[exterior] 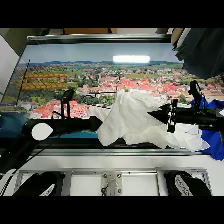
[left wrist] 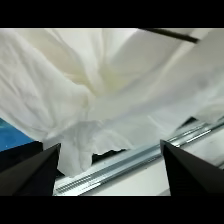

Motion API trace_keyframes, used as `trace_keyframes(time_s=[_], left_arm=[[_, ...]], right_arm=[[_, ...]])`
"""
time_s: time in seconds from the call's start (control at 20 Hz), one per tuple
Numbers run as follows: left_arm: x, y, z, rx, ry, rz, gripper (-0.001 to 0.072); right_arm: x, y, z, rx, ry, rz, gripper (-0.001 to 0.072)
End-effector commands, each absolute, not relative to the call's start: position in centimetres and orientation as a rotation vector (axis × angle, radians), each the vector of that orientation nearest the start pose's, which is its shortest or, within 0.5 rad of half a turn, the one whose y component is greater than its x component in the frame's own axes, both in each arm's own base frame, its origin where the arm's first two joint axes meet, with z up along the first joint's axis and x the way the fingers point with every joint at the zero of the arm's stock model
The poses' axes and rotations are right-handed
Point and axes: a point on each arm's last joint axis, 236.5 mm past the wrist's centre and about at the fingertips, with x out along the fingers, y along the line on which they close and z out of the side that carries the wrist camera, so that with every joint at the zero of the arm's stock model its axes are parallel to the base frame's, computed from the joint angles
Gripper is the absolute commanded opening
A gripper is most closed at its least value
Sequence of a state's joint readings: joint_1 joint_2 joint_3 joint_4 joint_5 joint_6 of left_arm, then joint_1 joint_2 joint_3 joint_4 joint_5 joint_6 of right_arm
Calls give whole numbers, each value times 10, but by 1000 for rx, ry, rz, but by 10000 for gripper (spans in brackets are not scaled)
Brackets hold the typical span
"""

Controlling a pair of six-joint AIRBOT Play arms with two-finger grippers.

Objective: Fold the clothes and pants, and hang the long-sleeved shirts on hangers.

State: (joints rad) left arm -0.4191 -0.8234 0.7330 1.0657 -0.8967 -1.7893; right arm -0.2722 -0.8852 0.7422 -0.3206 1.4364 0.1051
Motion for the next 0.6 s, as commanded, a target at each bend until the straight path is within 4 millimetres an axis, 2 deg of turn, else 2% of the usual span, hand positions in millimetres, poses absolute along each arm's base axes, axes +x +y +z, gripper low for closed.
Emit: trace_keyframes(time_s=[0.0, 0.2, 0.4, 0.55], left_arm=[[278, -195, 24, -571, 1226, -317, 717], [277, -226, -4, -667, 1335, -327, 717], [248, -253, -22, -577, 1426, -388, 717], [223, -254, -37, -456, 1509, -407, 713]], right_arm=[[280, 153, 140, -19, 415, 1153, 6], [280, 153, 140, -19, 415, 1153, 6], [280, 153, 140, -19, 415, 1153, 6], [280, 153, 140, -19, 415, 1153, 6]])
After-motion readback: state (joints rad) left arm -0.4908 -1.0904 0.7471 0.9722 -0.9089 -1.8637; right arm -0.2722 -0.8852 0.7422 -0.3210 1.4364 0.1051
